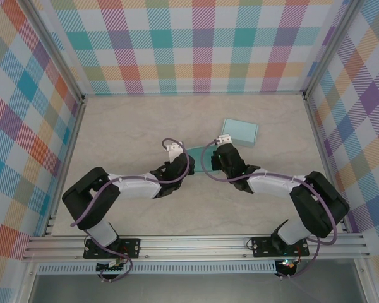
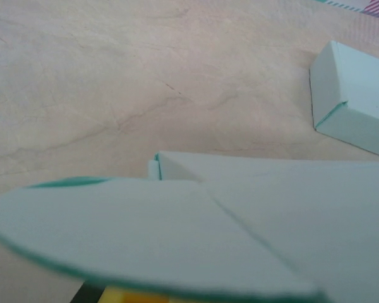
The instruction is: Fold the paper box
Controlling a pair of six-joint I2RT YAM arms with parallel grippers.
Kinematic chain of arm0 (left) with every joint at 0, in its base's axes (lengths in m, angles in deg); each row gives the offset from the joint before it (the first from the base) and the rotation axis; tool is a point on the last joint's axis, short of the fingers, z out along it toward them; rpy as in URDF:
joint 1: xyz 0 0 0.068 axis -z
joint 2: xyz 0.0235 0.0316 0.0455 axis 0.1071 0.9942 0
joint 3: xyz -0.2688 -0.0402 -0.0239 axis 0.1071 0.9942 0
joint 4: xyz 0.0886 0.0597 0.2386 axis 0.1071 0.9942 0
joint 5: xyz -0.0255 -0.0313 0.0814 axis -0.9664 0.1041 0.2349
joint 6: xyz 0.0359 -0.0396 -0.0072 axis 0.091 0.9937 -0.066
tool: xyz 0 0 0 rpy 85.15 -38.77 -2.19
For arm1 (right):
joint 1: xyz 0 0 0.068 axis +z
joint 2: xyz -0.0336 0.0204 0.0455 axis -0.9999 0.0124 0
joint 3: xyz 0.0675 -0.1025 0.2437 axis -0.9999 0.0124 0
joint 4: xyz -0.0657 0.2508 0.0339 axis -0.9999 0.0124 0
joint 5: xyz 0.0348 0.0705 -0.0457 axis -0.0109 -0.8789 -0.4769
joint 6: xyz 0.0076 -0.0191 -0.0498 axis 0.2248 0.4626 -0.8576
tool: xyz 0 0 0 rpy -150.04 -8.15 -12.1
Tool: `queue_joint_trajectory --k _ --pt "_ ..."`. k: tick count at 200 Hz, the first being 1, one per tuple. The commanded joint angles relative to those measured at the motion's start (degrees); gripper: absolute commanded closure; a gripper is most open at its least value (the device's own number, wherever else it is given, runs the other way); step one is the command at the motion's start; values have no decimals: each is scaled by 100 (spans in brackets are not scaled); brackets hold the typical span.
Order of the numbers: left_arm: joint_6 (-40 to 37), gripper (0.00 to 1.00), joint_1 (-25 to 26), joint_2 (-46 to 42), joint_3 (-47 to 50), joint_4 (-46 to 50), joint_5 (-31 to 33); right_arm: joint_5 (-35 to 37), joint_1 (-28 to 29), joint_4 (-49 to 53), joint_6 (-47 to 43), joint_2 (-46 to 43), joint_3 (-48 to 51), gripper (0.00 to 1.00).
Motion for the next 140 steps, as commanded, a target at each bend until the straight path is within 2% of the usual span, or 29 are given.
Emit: queue_joint_trajectory --k 1,51,76,140 --pt "-18 100 162 75 365 145 -303 -397 290 95 315 0 333 92" --pt "-51 100 243 -9 568 44 -27 -137 423 -190 766 -19 764 93" --pt "-80 100 252 51 536 97 -12 -157 425 123 1082 -109 543 92" --pt "-166 100 416 161 383 180 80 -486 425 102 1477 -265 133 92"
